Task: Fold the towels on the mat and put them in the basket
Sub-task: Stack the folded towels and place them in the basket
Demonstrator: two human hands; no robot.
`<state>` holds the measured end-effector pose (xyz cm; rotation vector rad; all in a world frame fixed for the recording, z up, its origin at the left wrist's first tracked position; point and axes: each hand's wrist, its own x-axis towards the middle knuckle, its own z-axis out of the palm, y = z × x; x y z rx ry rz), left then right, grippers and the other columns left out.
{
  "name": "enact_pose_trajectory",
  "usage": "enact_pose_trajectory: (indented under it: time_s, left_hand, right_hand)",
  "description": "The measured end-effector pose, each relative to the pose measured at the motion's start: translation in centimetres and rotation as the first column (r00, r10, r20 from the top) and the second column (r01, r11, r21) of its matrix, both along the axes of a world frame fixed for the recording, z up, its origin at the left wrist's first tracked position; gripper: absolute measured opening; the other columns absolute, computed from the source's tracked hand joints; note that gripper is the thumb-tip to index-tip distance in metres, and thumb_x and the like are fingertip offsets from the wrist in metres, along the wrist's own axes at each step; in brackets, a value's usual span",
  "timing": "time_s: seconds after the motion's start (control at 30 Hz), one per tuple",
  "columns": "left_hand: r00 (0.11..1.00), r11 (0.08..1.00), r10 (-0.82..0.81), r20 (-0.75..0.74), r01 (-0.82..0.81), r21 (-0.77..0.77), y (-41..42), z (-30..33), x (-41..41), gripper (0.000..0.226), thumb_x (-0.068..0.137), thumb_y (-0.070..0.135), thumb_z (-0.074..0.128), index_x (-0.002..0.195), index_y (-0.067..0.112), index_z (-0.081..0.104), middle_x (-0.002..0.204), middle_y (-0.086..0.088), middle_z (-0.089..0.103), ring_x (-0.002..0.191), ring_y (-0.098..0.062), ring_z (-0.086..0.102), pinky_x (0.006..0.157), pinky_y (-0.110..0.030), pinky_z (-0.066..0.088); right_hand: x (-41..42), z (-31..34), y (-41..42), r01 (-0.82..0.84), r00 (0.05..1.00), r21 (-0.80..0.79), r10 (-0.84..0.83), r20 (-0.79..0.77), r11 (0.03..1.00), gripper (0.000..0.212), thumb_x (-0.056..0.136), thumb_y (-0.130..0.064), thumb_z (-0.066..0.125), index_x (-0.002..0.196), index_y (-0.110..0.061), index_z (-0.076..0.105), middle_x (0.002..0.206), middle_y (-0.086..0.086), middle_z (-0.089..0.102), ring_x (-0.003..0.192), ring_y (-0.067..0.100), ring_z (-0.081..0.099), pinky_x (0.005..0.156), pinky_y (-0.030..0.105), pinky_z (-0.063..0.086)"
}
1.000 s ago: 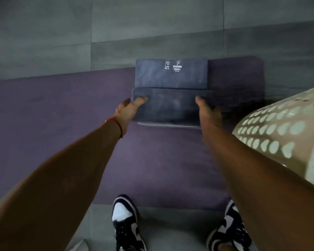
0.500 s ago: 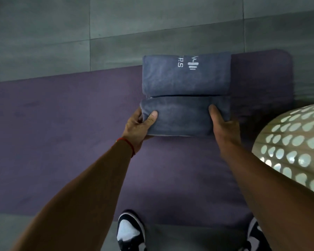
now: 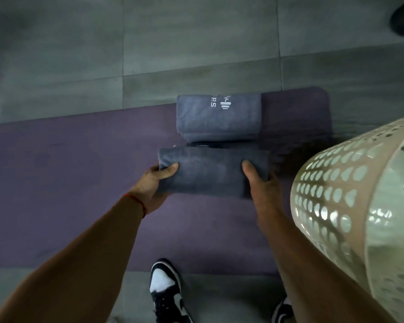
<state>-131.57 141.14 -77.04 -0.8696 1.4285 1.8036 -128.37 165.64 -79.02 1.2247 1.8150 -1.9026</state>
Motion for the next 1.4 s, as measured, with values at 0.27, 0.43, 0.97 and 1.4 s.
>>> enact_pose_trajectory:
  time_s: [0.27,0.43,0.97,1.4]
  left_hand:
    - [0.999,0.999,-0.048,-0.024,0.048,0.015,-2.1,16.5,5.1,0.047,0.062,0.031,0.089,0.105,0.017,0.076,0.119,-0.011,0.07,0.114,-0.022,0.066,0.082,-0.028,0.057]
    - [0.984,0.985,-0.169,-0.054,0.167,-0.041,-0.5,24.7,5.6,0.056,0.049,0.039,0.096,0.095,0.013,0.079,0.108,-0.014,0.073,0.106,-0.026,0.069,0.079,-0.032,0.058]
    - [0.989,0.998,-0.054,0.141,0.047,0.052,37.0,17.7,8.7,0.051,0.062,0.026,0.07,0.113,0.018,0.069,0.118,-0.007,0.07,0.11,-0.031,0.065,0.094,-0.052,0.053]
    - [0.956,0.984,0.178,0.232,-0.177,-0.024,43.2,-8.9,5.1,0.048,0.104,0.03,0.044,0.148,0.01,0.041,0.154,-0.009,0.039,0.142,-0.031,0.037,0.096,-0.043,0.039]
  right_hand:
    - [4.3,14.2,0.1,-0.182,0.979,-0.199,0.16,-0.124,0.963,0.031,0.085,-0.019,0.078,0.114,-0.014,0.07,0.102,-0.002,0.077,0.093,0.011,0.073,0.071,0.022,0.057]
    - [6.2,21.6,4.2,-0.306,0.941,-0.21,0.262,-0.213,0.929,0.032,0.081,-0.025,0.082,0.109,-0.026,0.066,0.099,-0.018,0.075,0.093,-0.002,0.07,0.073,0.014,0.052]
    - [10.8,20.3,38.0,0.016,1.0,-0.05,-0.015,0.021,0.999,0.032,0.081,-0.034,0.077,0.105,-0.014,0.073,0.103,0.008,0.077,0.105,0.025,0.071,0.092,0.04,0.054]
    - [4.7,-5.7,42.6,-0.044,0.991,-0.145,0.061,0.118,0.988,0.05,0.077,-0.05,0.08,0.117,-0.023,0.069,0.11,-0.003,0.076,0.107,0.025,0.07,0.094,0.061,0.053]
